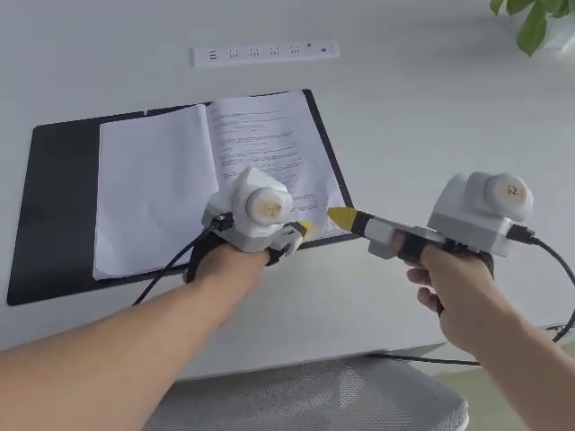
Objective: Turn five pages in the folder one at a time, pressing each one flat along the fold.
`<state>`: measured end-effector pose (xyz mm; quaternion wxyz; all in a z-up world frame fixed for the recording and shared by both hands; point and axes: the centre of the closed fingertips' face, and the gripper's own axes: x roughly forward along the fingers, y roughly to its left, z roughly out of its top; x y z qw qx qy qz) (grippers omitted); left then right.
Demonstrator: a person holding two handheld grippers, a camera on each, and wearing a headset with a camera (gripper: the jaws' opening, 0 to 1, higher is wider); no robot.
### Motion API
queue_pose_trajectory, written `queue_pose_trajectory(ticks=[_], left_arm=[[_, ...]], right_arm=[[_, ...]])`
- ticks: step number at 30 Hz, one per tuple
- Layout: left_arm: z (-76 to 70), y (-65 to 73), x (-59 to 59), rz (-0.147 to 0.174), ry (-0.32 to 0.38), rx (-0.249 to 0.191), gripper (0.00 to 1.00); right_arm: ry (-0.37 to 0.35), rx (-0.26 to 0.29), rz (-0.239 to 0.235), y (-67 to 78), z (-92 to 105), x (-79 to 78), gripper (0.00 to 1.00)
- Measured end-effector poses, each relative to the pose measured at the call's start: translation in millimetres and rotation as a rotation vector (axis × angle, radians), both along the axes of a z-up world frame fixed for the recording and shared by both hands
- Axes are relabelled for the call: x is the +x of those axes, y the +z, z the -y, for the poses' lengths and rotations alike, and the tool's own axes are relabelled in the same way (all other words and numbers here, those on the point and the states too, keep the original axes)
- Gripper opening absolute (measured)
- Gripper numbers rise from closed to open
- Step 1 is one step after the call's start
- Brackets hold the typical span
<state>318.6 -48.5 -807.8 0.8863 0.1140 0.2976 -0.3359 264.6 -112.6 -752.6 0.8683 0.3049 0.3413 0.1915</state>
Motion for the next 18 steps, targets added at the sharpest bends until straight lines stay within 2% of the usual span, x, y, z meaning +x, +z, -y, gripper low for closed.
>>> queue_pose_trajectory(ticks=[6,7,8,9,10,12,18], left_arm=[[0.0,0.3,-0.7,0.012,0.01,-0.02,0.41],[-1.4,0.3,0.4,0.013,0.021,-0.022,0.36],[-6.1,0.7,2.4,0.014,0.044,-0.017,0.25],[-7.4,1.4,5.1,0.023,0.049,-0.019,0.2],[-7.8,0.1,4.2,0.018,0.045,-0.017,0.19],[-8.4,0.5,5.6,0.029,0.029,-0.002,0.16],[-9.6,0.2,7.4,0.027,0.034,0.002,0.14]], right_arm=[[0.007,0.001,0.005,0.4,-1.1,2.5,0.47],[0.009,0.002,0.006,0.4,-1.3,2.7,0.47],[0.009,0.002,0.006,0.1,-1.1,3.1,0.47],[0.008,0.003,0.005,0.1,-1.0,3.2,0.47],[0.008,0.004,0.005,0.2,-1.1,3.3,0.47],[0.008,0.004,0.009,0.8,-0.9,3.7,0.48],[0.005,0.005,0.011,-0.9,0.9,5.9,0.46]])
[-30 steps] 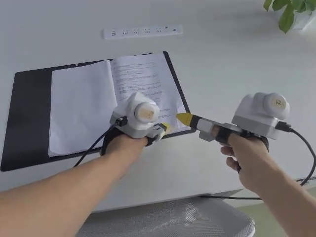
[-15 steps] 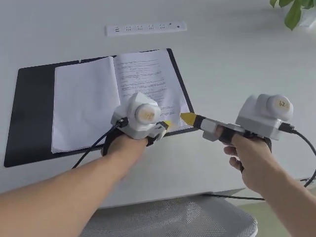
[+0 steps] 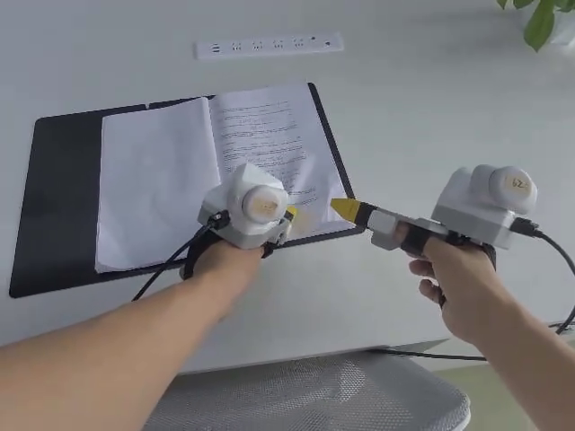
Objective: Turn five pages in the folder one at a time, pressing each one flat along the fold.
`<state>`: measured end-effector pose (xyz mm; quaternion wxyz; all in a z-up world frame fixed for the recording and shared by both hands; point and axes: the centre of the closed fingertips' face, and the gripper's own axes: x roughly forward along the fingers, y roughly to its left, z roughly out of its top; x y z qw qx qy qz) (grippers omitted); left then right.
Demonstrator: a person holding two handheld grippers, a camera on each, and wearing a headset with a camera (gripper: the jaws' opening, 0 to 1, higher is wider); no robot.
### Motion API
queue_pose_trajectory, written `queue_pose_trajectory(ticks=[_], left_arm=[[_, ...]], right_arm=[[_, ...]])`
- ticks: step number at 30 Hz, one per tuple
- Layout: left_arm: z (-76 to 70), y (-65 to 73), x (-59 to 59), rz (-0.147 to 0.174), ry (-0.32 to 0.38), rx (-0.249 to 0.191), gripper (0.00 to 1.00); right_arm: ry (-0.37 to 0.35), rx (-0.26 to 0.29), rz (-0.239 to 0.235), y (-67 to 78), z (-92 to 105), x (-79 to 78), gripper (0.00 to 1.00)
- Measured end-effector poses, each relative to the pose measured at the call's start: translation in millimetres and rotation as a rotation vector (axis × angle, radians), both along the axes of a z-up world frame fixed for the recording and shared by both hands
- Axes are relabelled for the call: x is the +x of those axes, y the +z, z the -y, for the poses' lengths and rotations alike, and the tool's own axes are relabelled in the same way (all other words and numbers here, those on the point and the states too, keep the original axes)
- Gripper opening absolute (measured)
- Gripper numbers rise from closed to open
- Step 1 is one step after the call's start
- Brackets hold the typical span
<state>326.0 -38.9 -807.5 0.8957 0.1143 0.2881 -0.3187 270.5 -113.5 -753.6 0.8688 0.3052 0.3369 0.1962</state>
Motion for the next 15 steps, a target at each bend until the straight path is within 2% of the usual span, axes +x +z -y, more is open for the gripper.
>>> queue_pose_trajectory(ticks=[8,15], left_arm=[[-2.6,-0.2,2.1,-0.016,0.021,-0.021,0.11],[-2.9,0.3,1.5,-0.021,0.026,-0.03,0.11]], right_arm=[[0.051,-0.018,0.018,-3.9,-10.2,0.3,0.45],[0.051,-0.006,0.0,-13.1,-12.1,7.3,0.42]])
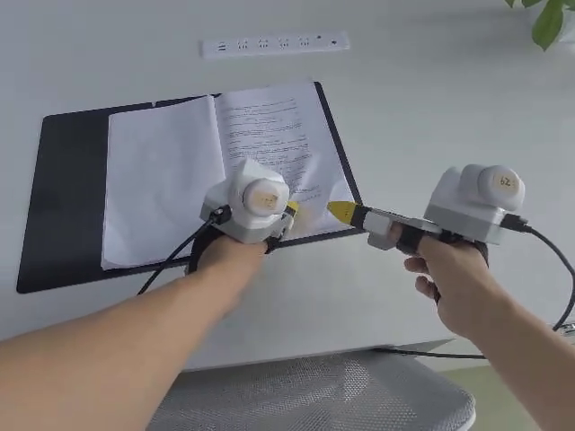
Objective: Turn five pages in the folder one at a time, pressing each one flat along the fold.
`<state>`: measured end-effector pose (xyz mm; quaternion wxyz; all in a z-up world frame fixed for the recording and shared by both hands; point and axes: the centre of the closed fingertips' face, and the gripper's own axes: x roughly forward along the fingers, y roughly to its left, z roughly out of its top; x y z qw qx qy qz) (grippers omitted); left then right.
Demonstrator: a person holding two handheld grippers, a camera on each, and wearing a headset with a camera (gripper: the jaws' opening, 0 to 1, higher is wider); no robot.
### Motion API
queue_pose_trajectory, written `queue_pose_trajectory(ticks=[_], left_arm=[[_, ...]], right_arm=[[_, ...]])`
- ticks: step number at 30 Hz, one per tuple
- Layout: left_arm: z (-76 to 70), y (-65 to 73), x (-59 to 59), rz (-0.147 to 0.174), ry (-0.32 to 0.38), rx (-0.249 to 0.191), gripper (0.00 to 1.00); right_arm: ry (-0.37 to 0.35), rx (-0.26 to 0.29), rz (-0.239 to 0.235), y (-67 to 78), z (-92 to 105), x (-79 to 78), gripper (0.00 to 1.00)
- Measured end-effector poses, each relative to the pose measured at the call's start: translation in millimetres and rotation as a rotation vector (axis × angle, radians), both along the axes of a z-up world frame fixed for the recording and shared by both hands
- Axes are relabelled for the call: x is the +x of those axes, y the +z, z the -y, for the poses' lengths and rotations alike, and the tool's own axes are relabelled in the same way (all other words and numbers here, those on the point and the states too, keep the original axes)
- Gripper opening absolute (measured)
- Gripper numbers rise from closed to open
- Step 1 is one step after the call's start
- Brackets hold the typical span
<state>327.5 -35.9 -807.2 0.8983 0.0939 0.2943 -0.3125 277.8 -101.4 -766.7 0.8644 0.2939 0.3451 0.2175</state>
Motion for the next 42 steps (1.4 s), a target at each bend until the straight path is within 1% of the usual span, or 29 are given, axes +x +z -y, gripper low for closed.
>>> queue_pose_trajectory(ticks=[2,7,10,12,13,16,22,24,25,28,29,30,32,34,36,38,40,42], left_arm=[[0.1,0.1,0.1,-0.001,0.0,-0.001,0.11],[0.1,0.0,0.3,-0.002,0.0,-0.002,0.11],[0.0,-0.1,0.5,-0.002,0.001,-0.004,0.11],[0.1,0.0,0.5,-0.004,0.003,-0.007,0.11],[0.1,0.1,0.5,-0.004,0.003,-0.007,0.11],[0.2,0.1,0.4,-0.006,0.007,-0.012,0.11],[1.0,0.6,0.0,-0.009,0.014,-0.031,0.13],[-0.2,0.5,0.7,-0.009,0.02,-0.027,0.11],[-0.9,0.4,0.7,-0.01,0.023,-0.027,0.1],[-1.5,1.9,-2.1,-0.018,0.022,-0.045,0.11],[-1.8,2.4,-3.5,-0.021,0.017,-0.048,0.12],[-2.3,2.3,-6.5,-0.023,-0.001,-0.036,0.12],[-3.5,3.4,-7.5,-0.029,0.001,-0.039,0.13],[-8.3,5.3,-9.4,-0.036,0.005,-0.03,0.15],[-14.0,8.8,-10.1,-0.034,0.015,-0.034,0.18],[-20.3,13.4,-12.3,-0.039,0.019,-0.033,0.19],[-25.9,21.2,-15.7,-0.035,0.025,-0.036,0.19],[-34.1,27.0,-17.8,-0.038,0.032,-0.039,0.19]], right_arm=[[0.002,0.005,-0.015,-3.5,-1.3,2.7,0.4],[0.01,0.011,-0.012,-4.0,-5.9,8.2,0.31],[0.015,0.013,-0.016,-4.5,-7.2,8.6,0.21],[0.014,0.003,-0.004,-3.8,-6.5,9.5,0.14],[0.016,0.001,0.005,-2.7,-6.4,9.9,0.08],[0.003,0.001,0.015,-0.8,-3.8,11.5,0.0],[-0.018,0.006,0.044,4.3,-2.4,15.1,0.0],[-0.029,0.012,0.057,7.9,-1.9,16.2,0.0],[-0.028,0.011,0.056,8.2,-2.3,16.4,0.0],[-0.02,0.017,0.075,14.1,-4.8,16.2,0.0],[-0.019,0.015,0.075,14.6,-5.5,16.0,0.0],[-0.012,0.015,0.08,16.2,-7.2,15.7,0.0],[-0.01,0.017,0.091,19.7,-9.2,15.3,0.0],[-0.002,0.015,0.101,23.9,-11.9,14.6,0.0],[0.0,0.02,0.118,30.5,-14.1,14.0,0.0],[-0.001,0.024,0.136,37.9,-15.7,13.7,0.0],[0.0,0.03,0.158,46.7,-17.6,13.8,0.0],[0.005,0.029,0.171,53.1,-19.4,13.4,0.0]])
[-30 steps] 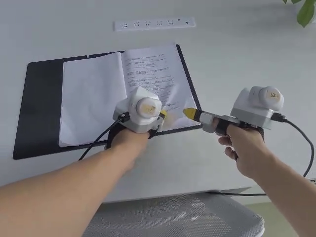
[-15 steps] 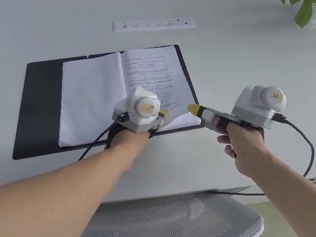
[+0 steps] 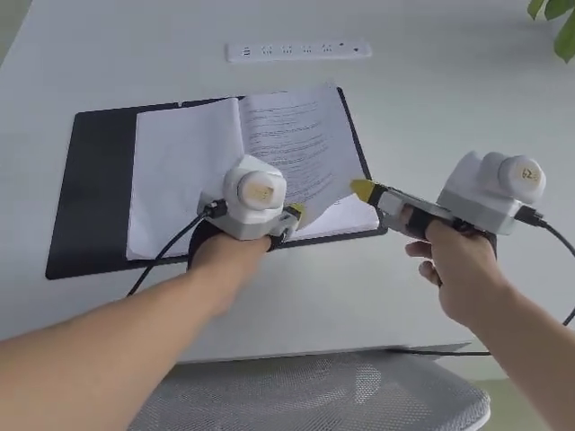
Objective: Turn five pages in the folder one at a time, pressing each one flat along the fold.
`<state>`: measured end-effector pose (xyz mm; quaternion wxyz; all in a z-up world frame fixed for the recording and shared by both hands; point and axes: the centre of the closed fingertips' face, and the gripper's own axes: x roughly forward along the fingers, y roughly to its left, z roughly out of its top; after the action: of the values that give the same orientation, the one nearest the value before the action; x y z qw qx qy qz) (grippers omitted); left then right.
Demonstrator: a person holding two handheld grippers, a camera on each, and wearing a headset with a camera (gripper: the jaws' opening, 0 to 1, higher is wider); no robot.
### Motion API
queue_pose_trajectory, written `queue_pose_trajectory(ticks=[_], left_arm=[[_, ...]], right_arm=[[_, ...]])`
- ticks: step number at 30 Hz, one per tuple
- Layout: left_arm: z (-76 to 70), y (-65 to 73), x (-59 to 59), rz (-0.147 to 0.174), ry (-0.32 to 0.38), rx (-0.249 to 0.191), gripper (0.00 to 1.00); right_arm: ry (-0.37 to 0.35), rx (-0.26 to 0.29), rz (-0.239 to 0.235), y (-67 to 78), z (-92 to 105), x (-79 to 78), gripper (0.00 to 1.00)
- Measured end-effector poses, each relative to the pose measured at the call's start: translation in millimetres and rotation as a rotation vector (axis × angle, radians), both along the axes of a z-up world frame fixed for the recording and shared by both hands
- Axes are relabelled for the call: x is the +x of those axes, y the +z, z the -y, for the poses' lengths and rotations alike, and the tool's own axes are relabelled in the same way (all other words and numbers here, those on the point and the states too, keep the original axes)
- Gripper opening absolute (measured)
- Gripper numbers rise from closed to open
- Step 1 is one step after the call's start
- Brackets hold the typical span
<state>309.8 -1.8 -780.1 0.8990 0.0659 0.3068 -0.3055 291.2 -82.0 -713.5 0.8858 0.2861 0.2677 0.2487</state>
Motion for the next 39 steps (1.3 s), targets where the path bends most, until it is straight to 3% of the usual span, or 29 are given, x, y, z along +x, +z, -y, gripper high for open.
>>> queue_pose_trajectory(ticks=[10,16,19,28,39], left_arm=[[-51.1,47.0,-21.0,0.053,0.062,-0.058,0.19],[-87.0,63.9,-36.2,0.065,0.119,-0.084,0.2],[-103.8,67.6,-44.8,0.068,0.136,-0.076,0.2],[-145.5,85.1,-72.0,0.076,0.193,-0.086,0.22],[-184.6,100.5,-90.9,0.09,0.249,-0.086,0.22]], right_arm=[[0.062,-0.011,0.085,37.6,-25.4,-10.9,0.0],[0.107,-0.031,0.122,49.4,-46.8,-14.5,0.0],[0.121,-0.026,0.13,53.7,-57.1,-14.3,0.0],[0.186,-0.033,0.146,58.6,-95.9,-15.3,0.0],[0.275,-0.046,0.122,46.1,-150.8,-20.2,0.0]])
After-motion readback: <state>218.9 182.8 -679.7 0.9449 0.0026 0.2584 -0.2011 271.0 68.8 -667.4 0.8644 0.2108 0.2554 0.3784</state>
